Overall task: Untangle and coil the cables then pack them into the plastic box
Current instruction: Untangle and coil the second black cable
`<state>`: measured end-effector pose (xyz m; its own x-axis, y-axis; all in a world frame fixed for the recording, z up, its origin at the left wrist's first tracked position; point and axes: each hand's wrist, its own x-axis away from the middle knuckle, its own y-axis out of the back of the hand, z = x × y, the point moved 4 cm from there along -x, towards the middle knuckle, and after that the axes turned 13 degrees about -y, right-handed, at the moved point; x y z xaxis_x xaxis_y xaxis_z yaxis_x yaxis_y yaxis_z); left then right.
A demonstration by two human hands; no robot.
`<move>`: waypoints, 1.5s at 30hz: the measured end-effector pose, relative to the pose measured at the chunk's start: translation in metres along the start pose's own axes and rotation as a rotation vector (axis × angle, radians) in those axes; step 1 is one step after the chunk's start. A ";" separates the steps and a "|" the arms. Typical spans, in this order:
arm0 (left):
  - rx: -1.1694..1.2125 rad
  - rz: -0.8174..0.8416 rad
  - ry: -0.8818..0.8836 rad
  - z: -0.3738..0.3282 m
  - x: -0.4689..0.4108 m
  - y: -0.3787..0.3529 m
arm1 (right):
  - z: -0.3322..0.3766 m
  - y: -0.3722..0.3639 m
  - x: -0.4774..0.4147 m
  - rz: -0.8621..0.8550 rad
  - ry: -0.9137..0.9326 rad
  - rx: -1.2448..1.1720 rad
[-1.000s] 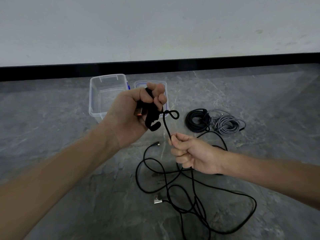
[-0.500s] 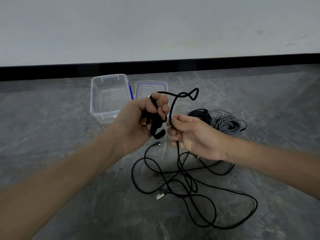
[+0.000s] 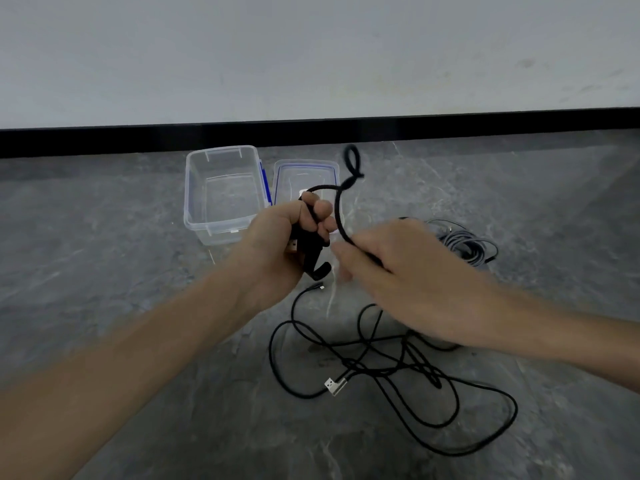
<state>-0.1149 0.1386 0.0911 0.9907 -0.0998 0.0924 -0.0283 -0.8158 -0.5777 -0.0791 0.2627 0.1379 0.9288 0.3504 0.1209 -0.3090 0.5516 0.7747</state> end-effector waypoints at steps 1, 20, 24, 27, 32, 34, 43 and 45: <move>-0.035 -0.013 -0.001 0.001 0.001 0.001 | 0.005 0.006 0.002 -0.011 0.009 -0.009; -0.227 0.047 0.021 0.015 0.012 -0.012 | -0.025 0.010 -0.042 -0.333 0.092 0.144; -0.167 0.043 0.089 0.016 0.014 -0.007 | -0.029 0.012 -0.043 -0.372 0.109 0.112; -0.154 -0.029 0.123 0.018 0.011 -0.004 | -0.034 0.014 -0.047 -0.378 0.098 0.074; -0.370 -0.006 0.031 0.020 0.009 -0.009 | -0.033 0.010 -0.048 -0.376 0.102 0.105; -0.528 0.020 -0.032 0.019 0.010 -0.012 | -0.031 0.006 -0.048 -0.349 0.096 0.112; -0.751 0.023 -0.134 0.019 0.008 -0.007 | -0.043 -0.006 -0.055 0.188 -0.471 -0.984; -0.728 0.023 -0.112 0.021 0.008 -0.007 | -0.039 -0.008 -0.054 0.244 -0.468 -1.038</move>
<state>-0.1042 0.1557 0.0784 0.9953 -0.0947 -0.0197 -0.0920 -0.9897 0.1095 -0.1343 0.2688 0.1005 0.7395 0.3382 0.5821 -0.3078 0.9388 -0.1544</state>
